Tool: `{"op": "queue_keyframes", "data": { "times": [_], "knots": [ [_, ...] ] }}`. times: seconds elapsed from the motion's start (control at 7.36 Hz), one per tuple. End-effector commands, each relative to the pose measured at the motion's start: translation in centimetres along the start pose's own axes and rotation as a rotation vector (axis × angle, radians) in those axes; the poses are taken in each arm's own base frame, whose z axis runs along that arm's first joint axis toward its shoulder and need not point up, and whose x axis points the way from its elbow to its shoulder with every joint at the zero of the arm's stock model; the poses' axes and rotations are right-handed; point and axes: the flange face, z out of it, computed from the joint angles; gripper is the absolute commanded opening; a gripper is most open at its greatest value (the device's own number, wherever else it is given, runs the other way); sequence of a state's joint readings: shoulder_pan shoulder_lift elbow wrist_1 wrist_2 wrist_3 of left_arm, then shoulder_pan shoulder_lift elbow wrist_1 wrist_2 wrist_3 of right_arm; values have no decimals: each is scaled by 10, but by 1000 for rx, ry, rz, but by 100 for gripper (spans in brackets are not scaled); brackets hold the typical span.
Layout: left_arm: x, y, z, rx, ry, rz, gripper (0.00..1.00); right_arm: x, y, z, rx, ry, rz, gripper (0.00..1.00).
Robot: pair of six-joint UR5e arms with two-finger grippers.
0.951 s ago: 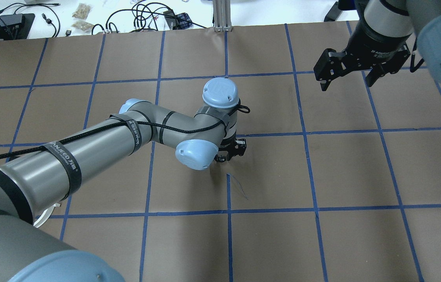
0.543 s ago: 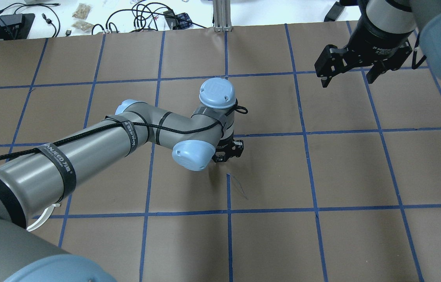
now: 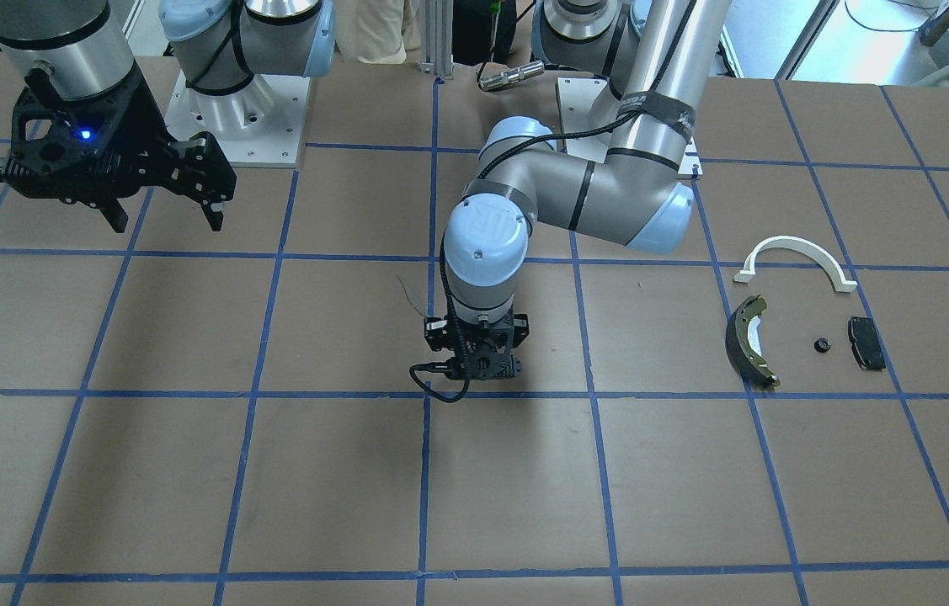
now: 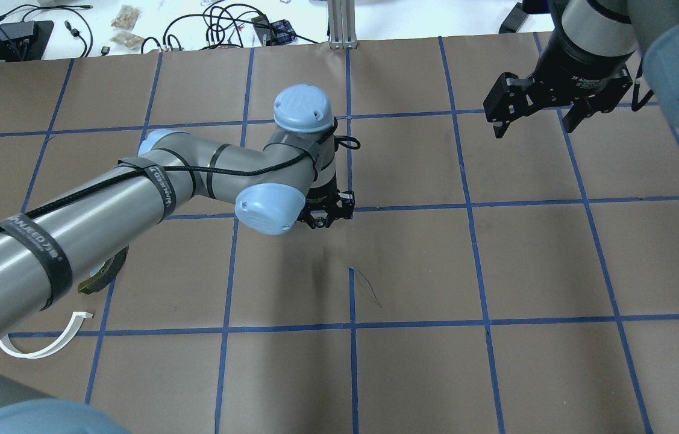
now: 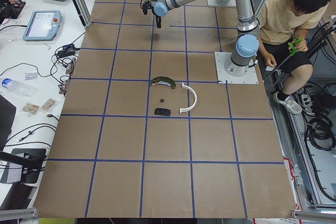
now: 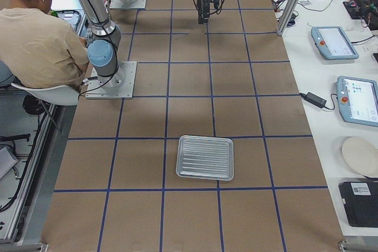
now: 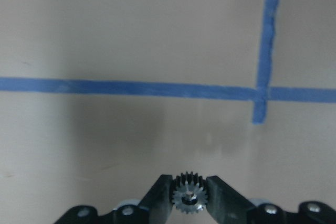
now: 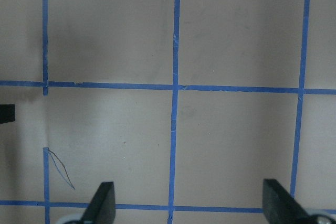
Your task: Place bearing gear from tray to pile
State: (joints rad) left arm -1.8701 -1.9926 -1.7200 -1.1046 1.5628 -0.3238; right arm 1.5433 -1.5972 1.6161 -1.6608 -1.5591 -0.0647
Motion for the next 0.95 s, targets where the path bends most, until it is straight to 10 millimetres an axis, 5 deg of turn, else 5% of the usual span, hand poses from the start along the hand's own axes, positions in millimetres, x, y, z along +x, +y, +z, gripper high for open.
{"op": "queue_keyframes", "data": {
  "times": [0.0, 0.14, 0.41, 0.54, 0.82],
  "knots": [
    [-92, -24, -79, -82, 5, 47, 16, -1, 0, 1, -2, -1, 0, 100],
    [-147, -33, -113, -132, 17, 16, 13, -1, 0, 1, -2, -1, 0, 100],
    [-233, -35, -129, -164, 12, -6, 5, -1, 1, 2, -5, -2, -1, 100],
    [-290, -37, -121, -189, -21, 13, 1, -1, 1, 2, -5, 1, -1, 100],
    [-372, -36, -82, -193, -7, 16, 0, -1, 1, 2, -5, -7, 2, 100]
  ]
}}
